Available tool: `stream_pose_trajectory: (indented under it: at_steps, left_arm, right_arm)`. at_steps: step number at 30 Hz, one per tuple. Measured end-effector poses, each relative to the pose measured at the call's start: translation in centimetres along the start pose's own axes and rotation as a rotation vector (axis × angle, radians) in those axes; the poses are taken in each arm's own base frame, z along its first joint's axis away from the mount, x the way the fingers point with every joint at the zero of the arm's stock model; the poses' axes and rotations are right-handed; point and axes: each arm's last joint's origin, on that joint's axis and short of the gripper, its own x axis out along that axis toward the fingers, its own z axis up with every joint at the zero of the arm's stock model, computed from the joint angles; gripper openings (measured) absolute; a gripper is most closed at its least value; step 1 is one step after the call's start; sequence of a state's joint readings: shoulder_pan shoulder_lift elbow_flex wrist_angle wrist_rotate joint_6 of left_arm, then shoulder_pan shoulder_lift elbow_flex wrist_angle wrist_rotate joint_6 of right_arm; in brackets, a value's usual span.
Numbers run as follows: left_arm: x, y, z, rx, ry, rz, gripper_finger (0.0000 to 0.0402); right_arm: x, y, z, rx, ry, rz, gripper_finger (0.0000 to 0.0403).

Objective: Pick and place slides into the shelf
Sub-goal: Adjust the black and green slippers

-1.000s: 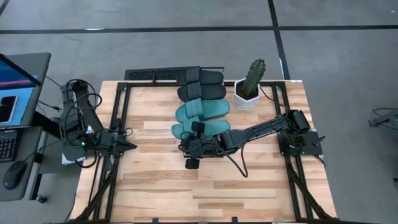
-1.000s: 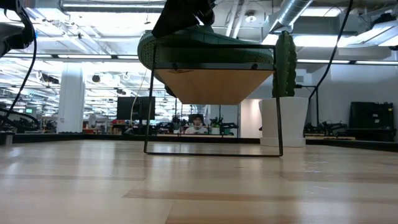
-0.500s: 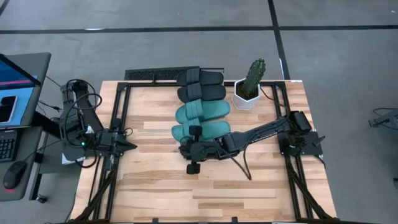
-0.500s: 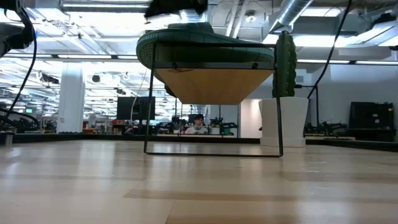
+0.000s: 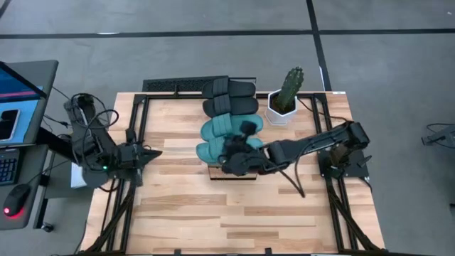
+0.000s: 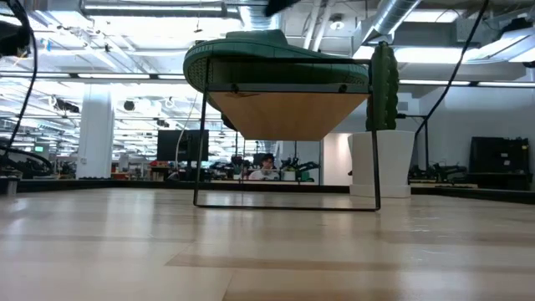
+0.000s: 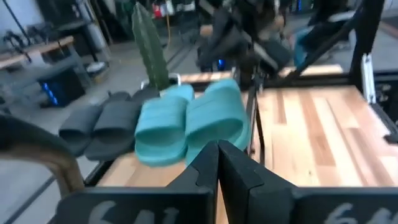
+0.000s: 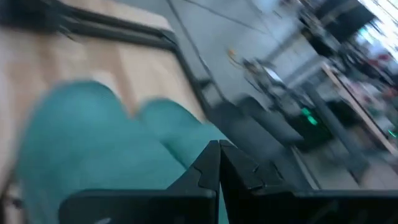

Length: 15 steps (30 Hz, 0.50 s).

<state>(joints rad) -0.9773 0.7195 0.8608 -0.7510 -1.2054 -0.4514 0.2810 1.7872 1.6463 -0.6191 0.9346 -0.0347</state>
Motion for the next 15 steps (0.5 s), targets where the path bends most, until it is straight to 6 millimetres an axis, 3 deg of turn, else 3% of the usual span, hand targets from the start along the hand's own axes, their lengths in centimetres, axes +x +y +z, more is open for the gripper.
stream_pose_trajectory:
  at_steps: [6, 15]
  left_arm:
    - [2.4, 0.1, -0.6, -0.019, 0.127, -0.017, 0.0]
    - [7.5, 2.8, -2.4, 0.036, 0.268, -0.031, 0.0]
  right_arm:
    - [-2.4, -2.4, -1.4, 0.063, 0.083, -0.079, 0.0]
    - [-6.6, -1.7, -2.6, 0.023, 0.055, -0.14, 0.0]
